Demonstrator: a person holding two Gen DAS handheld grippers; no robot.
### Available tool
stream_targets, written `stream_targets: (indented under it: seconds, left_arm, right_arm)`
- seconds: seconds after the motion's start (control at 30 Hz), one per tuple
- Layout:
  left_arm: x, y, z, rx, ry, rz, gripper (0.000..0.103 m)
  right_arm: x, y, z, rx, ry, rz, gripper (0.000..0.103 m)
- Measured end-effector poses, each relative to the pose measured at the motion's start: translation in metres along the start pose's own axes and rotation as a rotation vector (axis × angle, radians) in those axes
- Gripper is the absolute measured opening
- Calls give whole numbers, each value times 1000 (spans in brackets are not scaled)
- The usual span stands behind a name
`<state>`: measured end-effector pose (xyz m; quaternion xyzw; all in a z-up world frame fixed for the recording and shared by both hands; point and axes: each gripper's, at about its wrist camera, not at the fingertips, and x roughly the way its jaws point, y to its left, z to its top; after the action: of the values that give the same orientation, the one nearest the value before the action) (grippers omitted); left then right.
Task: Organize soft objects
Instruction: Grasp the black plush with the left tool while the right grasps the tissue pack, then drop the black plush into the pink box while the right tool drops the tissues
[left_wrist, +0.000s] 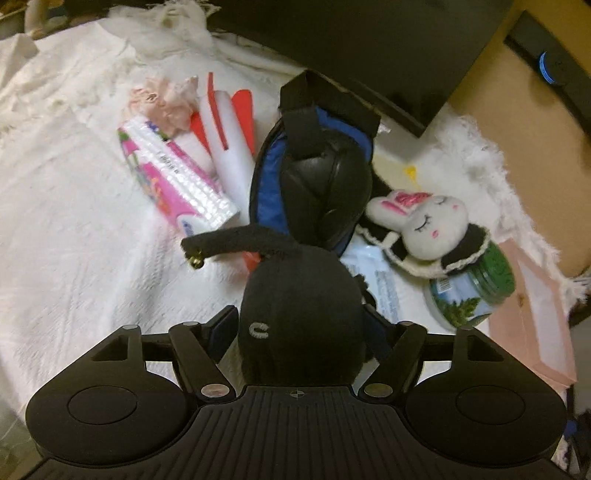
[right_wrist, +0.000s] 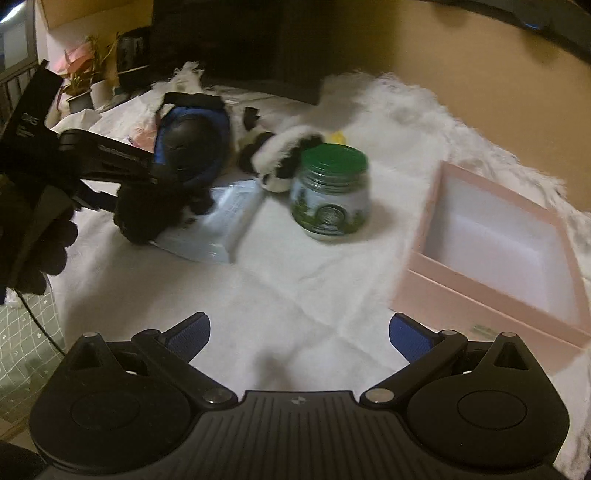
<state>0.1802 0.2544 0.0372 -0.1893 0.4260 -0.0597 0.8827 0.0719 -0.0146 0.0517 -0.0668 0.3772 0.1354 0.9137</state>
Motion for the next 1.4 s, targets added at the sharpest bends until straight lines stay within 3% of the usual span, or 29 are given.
stream_targets:
  seconds: [0.33, 0.43, 0.53, 0.67, 0.8, 0.9, 0.93, 1.0, 1.03, 1.1, 1.23, 1.4]
  left_arm:
    - [-30, 18, -12, 82, -55, -110, 68]
    - [-60, 39, -11, 69, -60, -111, 67]
    - [-92, 68, -10, 68, -72, -55, 67]
    - [-106, 94, -10, 43, -7, -36, 68]
    - [-103, 101, -18, 70, 24, -37, 68]
    - [-99, 103, -21, 91, 51, -39, 68]
    - [-99, 104, -22, 96, 59, -43, 68]
    - [-99, 105, -24, 108, 77, -60, 68]
    - [-98, 102, -24, 120, 86, -68, 68]
    - [-96, 94, -21, 153, 101, -94, 68]
    - [-83, 61, -15, 225, 137, -184, 68]
    - [-57, -5, -13, 341, 213, -300, 68]
  right_arm:
    - [29, 39, 58, -62, -73, 23, 103]
    - [40, 54, 82, -103, -94, 94, 101]
    - [51, 85, 106, -182, -122, 185, 93]
    - [79, 137, 136, -247, -133, 332, 89]
    - [126, 190, 161, -278, -99, 392, 85]
    - [168, 213, 171, -273, -19, 374, 83]
    - [178, 217, 171, -270, 16, 371, 80]
    - [190, 220, 168, -261, 85, 371, 56]
    - [192, 219, 164, -269, 108, 366, 51]
    - [174, 211, 160, -270, 106, 365, 48]
    - [108, 173, 154, -232, 1, 344, 47]
    - [24, 88, 131, -94, -94, 175, 48]
